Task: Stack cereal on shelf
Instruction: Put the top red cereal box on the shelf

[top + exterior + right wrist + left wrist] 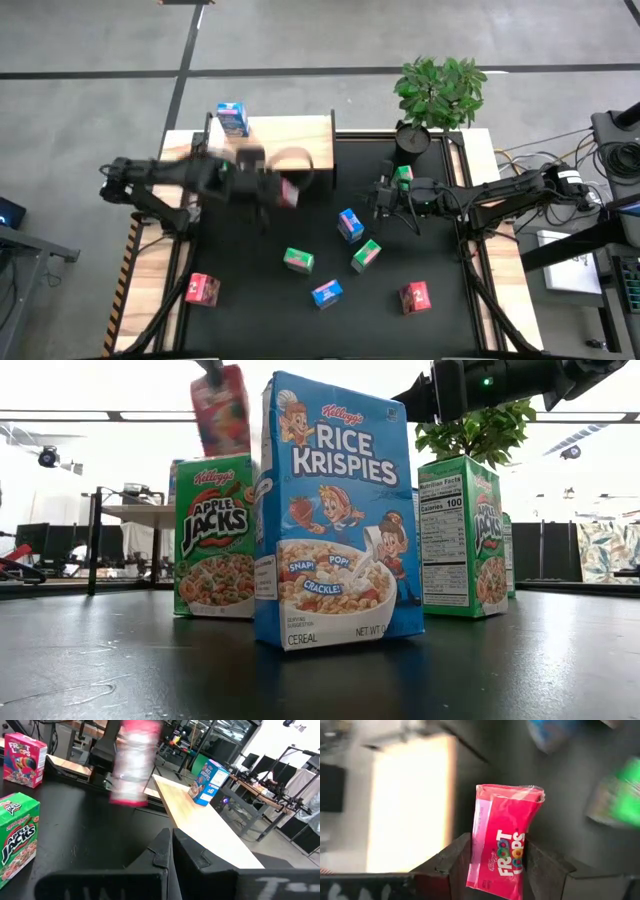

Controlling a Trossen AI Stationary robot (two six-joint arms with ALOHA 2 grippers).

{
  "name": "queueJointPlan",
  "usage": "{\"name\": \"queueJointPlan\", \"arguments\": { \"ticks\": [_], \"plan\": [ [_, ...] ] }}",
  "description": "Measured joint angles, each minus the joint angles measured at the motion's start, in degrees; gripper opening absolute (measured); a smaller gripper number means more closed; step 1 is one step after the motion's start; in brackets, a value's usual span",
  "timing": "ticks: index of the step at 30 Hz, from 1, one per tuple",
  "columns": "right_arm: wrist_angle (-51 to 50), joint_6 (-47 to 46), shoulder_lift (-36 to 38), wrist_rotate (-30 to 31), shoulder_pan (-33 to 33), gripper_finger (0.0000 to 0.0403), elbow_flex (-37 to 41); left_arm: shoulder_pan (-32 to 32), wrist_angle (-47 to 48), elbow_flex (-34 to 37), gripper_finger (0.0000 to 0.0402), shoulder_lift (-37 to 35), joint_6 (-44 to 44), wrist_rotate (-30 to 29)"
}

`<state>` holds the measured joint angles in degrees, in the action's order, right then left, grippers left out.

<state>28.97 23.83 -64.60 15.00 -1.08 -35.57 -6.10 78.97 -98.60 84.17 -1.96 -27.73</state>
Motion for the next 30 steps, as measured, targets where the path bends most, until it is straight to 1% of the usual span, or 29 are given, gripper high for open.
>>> {"name": "queueJointPlan", "arguments": {
  "ticks": [2,4,7,10,12,14,16,18,21,24,30],
  "plan": [
    [0.01,0.03,0.00,0.00,-0.01,0.0009,-0.01,5.93,-0.01,-3.94,0.0152,0.13,2.04,-0.43],
    [0.00,0.07,0.00,-0.01,-0.02,0.0009,0.00,12.72,-0.05,-7.30,0.0152,0.43,3.88,1.01],
    [0.00,0.24,0.00,0.00,-0.02,0.0009,0.00,23.83,-0.79,-10.94,0.0152,1.57,5.04,7.54],
    [0.00,0.35,0.00,0.00,0.00,0.0009,0.00,34.22,-0.90,-13.00,0.0152,3.71,5.10,17.02],
    [0.02,0.68,0.00,0.00,-0.02,0.0009,0.00,39.60,-0.95,-13.84,0.0152,5.63,5.68,21.60],
    [0.02,0.82,0.00,0.00,0.00,0.0009,0.00,43.08,-0.93,-14.38,0.0152,7.57,6.77,23.20],
    [0.02,0.85,0.00,0.01,-0.02,0.0009,0.00,45.05,-0.93,-15.06,0.0152,9.38,7.90,23.62],
    [0.02,0.85,0.00,0.00,-0.02,0.0009,0.00,45.64,-0.87,-15.71,0.0152,10.75,9.00,23.69],
    [0.02,1.10,0.00,0.02,-0.02,0.0009,0.00,45.51,-0.91,-17.03,0.0152,11.98,10.16,23.50],
    [0.01,1.25,0.00,0.02,-0.01,0.0009,0.00,45.11,-0.89,-17.58,0.0152,12.87,10.54,21.51],
    [-0.09,1.25,0.00,0.02,-0.02,0.0009,0.00,45.10,-0.99,-15.98,0.0162,14.08,10.54,20.68]
  ]
}}
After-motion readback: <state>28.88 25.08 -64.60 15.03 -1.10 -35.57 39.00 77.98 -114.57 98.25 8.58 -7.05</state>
